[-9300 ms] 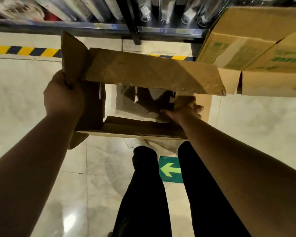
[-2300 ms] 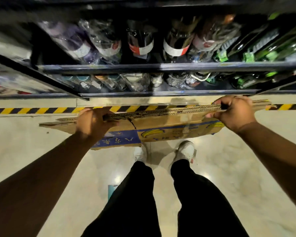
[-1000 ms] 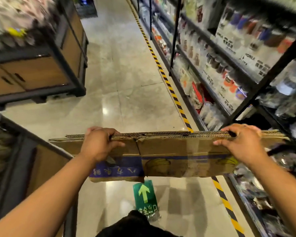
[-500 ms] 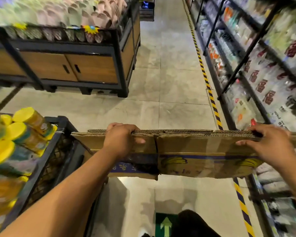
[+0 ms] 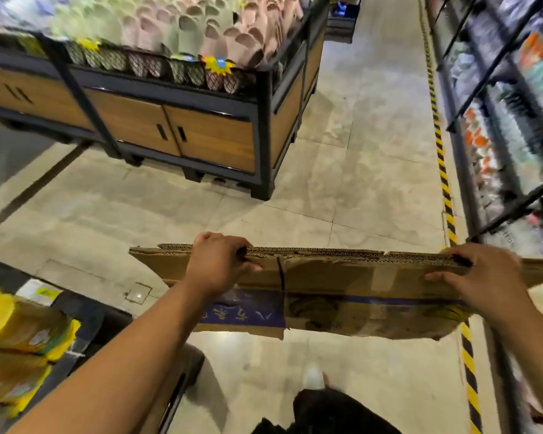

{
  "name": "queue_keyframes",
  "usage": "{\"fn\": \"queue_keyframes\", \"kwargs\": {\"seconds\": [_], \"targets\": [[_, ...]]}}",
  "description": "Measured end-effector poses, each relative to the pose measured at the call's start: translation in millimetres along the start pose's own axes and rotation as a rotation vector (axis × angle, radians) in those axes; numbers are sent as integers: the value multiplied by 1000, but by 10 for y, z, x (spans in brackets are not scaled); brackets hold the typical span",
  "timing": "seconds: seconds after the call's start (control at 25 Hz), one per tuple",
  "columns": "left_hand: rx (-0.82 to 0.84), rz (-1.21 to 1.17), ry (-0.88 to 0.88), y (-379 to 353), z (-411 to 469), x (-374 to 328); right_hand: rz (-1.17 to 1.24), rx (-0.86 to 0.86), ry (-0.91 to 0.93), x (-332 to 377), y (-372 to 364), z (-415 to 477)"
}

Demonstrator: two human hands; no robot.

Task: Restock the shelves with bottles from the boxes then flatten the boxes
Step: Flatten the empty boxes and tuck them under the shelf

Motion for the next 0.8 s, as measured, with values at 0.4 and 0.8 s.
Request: {"fn": "queue_keyframes", "kwargs": {"seconds": [0.4, 0.8], "targets": [[-197, -7, 431, 612, 1186, 2113, 144, 164, 511, 2515, -1086, 3080], [-314, -23, 710, 1480, 1632, 4744, -16, 192, 749, 5679, -2302, 4850]]}}
Point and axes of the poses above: each hand's wrist, its own z-axis towards the middle knuckle, its own y-axis out of the back of the hand, x = y × z, the point moved 4 cm from there along z, towards the middle knuckle, and after that the axes turned 2 degrees about y, right-handed, at the moved point
